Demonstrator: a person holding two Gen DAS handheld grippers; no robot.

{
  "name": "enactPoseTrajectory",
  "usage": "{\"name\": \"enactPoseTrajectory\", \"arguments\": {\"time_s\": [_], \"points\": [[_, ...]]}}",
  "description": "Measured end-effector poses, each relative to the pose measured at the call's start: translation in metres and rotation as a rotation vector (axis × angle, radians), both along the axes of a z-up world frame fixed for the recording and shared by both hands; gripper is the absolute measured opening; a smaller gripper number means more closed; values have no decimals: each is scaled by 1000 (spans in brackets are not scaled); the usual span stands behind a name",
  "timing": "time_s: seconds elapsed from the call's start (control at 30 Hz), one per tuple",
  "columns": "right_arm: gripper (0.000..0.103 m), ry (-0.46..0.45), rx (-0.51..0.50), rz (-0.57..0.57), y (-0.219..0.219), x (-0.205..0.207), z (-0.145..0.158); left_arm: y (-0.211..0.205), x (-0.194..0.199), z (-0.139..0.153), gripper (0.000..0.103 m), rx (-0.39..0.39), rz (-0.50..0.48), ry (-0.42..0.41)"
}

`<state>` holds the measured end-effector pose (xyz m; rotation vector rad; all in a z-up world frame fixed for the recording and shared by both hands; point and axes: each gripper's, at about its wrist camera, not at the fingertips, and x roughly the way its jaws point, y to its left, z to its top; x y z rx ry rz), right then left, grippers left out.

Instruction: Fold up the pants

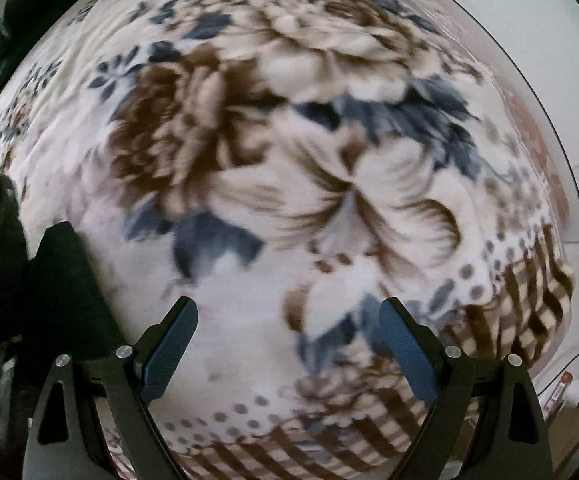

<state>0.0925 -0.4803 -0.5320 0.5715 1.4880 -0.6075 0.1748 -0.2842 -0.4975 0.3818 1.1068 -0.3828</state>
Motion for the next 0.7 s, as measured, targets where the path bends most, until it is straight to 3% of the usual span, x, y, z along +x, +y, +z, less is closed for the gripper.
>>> {"name": "enactPoseTrajectory", "arguments": {"time_s": [0.07, 0.17, 0.23, 0.33, 0.43, 0.53, 0.63, 0.7], "points": [[94, 5, 8, 1, -10, -5, -4, -7, 3, -12, 37, 26, -10, 63], [94, -11, 44, 20, -21, -8, -3, -2, 1, 1, 56, -40, -20, 104], [94, -34, 77, 33, -18, -5, -5, 8, 2, 20, 99, -122, -13, 149], [94, -102, 176, 55, -13, 4, 3, 37, 7, 47, 101, -199, 64, 151], [94, -187, 294, 89, -1, 21, 17, 83, 22, 62, 101, -187, 190, 145], [94, -259, 418, 122, 16, 44, 19, 142, 42, 56, 101, -98, 344, 128], [94, -248, 478, 137, 32, 67, 5, 199, 56, 32, 101, 5, 477, 153], [93, -229, 517, 162, 42, 78, -13, 235, 61, 18, 101, 21, 555, 184]]}}
